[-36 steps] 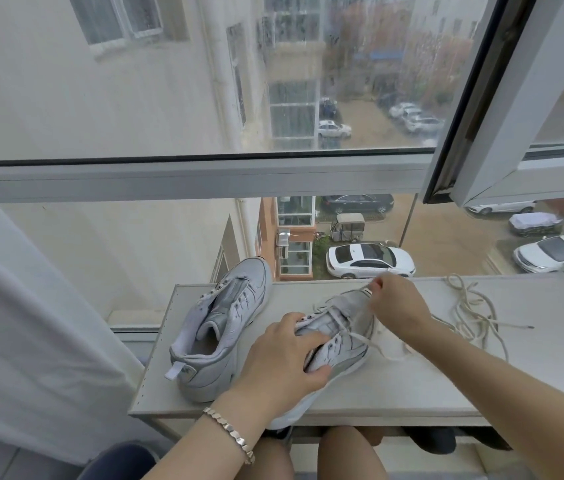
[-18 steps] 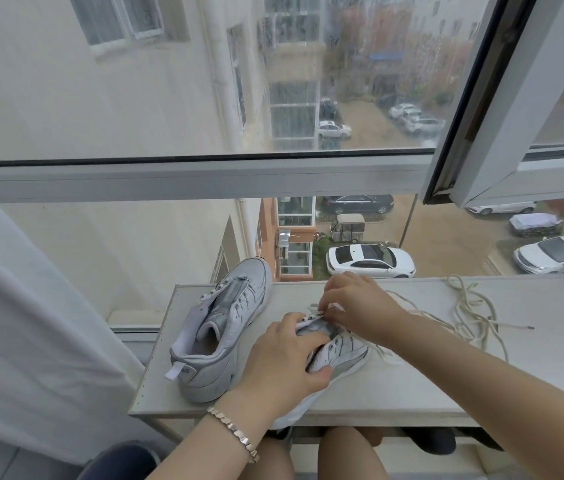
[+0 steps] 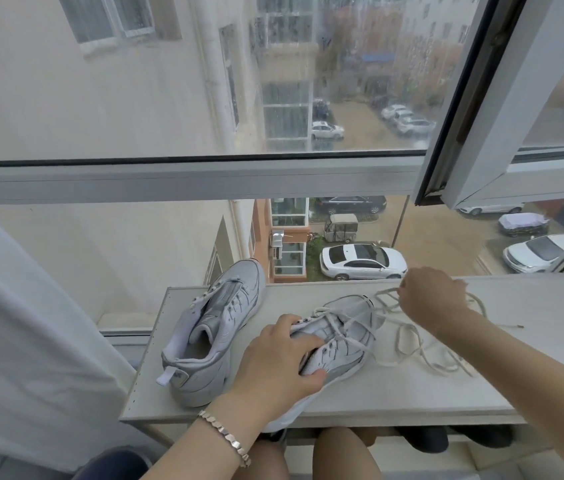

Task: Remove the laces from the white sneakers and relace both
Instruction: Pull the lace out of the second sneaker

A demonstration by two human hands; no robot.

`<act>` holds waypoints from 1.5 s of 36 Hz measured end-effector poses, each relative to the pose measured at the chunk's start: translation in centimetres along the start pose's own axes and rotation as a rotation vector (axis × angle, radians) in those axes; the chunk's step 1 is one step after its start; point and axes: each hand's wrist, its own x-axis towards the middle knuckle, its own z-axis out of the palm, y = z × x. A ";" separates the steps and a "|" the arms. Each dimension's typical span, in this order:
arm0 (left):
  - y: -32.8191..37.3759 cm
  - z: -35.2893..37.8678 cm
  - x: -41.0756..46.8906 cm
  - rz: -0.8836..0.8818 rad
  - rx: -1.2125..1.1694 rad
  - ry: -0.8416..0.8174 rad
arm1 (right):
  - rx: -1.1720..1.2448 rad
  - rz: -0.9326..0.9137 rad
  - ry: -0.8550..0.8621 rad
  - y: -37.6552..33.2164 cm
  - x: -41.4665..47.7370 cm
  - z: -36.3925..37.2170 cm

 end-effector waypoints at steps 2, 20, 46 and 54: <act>0.0 0.0 -0.1 -0.002 -0.003 0.004 | 0.159 -0.173 0.095 -1.1 -0.6 0.0; 0.3 -0.1 0.0 0.010 0.033 -0.025 | -0.033 -0.691 0.145 -5.5 -2.8 0.7; 0.9 -0.1 0.2 -0.025 0.027 -0.033 | 0.211 -0.327 0.276 1.6 0.1 -2.7; 1.0 0.0 0.2 -0.061 0.026 -0.018 | 0.079 -0.355 0.057 1.5 -0.8 -0.8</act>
